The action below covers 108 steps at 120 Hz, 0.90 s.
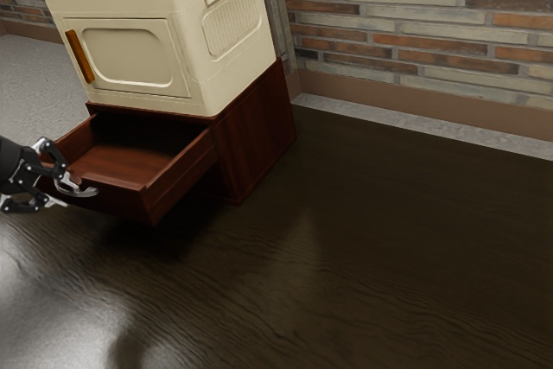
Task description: Pull the drawer handle with one arm to open the drawer
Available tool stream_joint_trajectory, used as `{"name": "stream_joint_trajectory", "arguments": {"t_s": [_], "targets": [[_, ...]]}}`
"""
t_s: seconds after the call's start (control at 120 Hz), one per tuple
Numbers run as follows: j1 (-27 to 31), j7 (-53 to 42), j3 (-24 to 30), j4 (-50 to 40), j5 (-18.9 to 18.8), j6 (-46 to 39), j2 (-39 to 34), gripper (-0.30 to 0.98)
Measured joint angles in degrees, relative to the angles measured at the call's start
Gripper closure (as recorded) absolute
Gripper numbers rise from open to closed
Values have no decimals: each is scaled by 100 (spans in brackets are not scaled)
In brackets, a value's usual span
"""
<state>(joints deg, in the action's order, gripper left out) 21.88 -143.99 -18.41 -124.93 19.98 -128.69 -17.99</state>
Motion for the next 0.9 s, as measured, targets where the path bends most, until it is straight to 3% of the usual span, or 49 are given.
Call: {"name": "stream_joint_trajectory", "arguments": {"t_s": [0.242,0.333,0.458,0.525,0.633,0.767,0.9], "targets": [[26,36,0,255,-132,324,-422,40],[9,194,210,880,-656,875,-322,33],[-3,635,1047,2140,-1362,2038,89,20],[-21,985,1546,2900,-1713,2749,453,15],[-79,1696,1843,3384,-2024,3686,781,9],[-169,2903,2285,3461,-2135,4389,883,5],[-185,4032,2395,3469,-2165,4715,956,3]]}}
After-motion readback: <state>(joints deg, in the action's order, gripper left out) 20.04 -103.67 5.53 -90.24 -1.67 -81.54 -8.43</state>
